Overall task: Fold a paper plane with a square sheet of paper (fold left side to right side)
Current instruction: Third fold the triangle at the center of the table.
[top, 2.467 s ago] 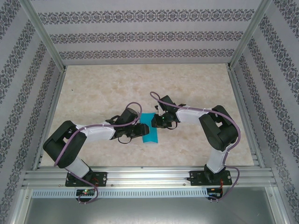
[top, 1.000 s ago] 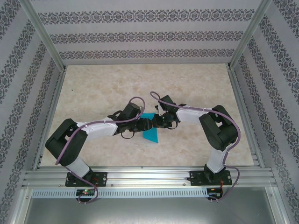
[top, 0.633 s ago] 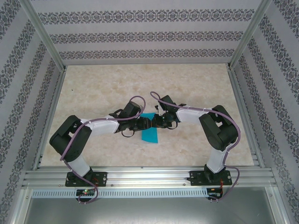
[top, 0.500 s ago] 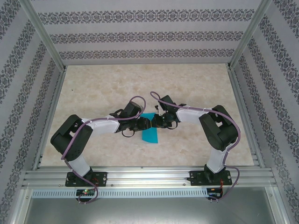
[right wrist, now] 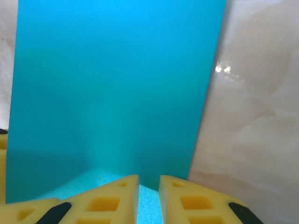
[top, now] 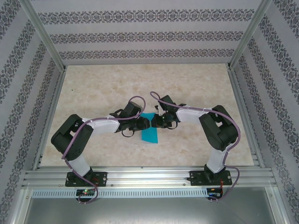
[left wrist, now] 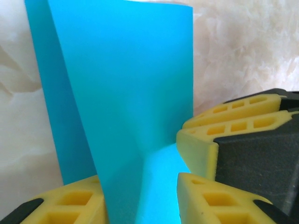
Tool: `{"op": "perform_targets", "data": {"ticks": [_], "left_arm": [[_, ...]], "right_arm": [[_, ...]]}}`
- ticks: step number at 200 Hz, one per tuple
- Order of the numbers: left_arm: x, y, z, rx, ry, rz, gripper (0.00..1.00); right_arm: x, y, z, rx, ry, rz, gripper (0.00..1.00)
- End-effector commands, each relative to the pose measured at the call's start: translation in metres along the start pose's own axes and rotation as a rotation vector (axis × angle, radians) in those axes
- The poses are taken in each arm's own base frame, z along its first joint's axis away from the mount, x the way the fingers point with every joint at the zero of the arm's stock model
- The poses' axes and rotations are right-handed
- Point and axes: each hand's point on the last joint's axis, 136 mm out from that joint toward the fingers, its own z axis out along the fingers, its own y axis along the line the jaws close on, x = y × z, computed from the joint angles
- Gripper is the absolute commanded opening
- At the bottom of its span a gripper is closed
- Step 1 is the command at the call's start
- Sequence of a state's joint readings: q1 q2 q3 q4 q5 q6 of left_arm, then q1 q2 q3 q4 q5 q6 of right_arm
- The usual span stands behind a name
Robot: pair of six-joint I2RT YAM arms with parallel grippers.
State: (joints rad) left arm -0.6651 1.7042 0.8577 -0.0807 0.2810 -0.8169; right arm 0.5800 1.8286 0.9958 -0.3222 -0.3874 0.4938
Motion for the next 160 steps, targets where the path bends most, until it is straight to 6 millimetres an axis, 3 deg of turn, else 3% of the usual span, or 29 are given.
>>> {"op": "perform_targets", "data": {"ticks": [1,54,104,128,160], "left_arm": [[-0.002,0.013,0.001,-0.038,-0.002,-0.022,0.40],[-0.012,0.012,0.002,-0.026,-0.013,-0.033,0.35],[-0.013,0.011,0.005,-0.020,-0.013,-0.043,0.17],[-0.012,0.013,0.004,-0.023,-0.016,-0.054,0.10],[-0.012,0.012,0.002,-0.014,-0.023,-0.071,0.08]], "right_arm": [[0.005,-0.014,0.006,0.045,0.028,-0.002,0.21],[0.005,-0.014,0.006,0.041,0.027,-0.004,0.21],[0.001,-0.010,0.003,0.031,0.008,-0.022,0.22],[-0.006,-0.005,-0.006,0.025,-0.031,-0.050,0.25],[-0.017,0.002,-0.031,0.036,-0.117,-0.101,0.36]]}}
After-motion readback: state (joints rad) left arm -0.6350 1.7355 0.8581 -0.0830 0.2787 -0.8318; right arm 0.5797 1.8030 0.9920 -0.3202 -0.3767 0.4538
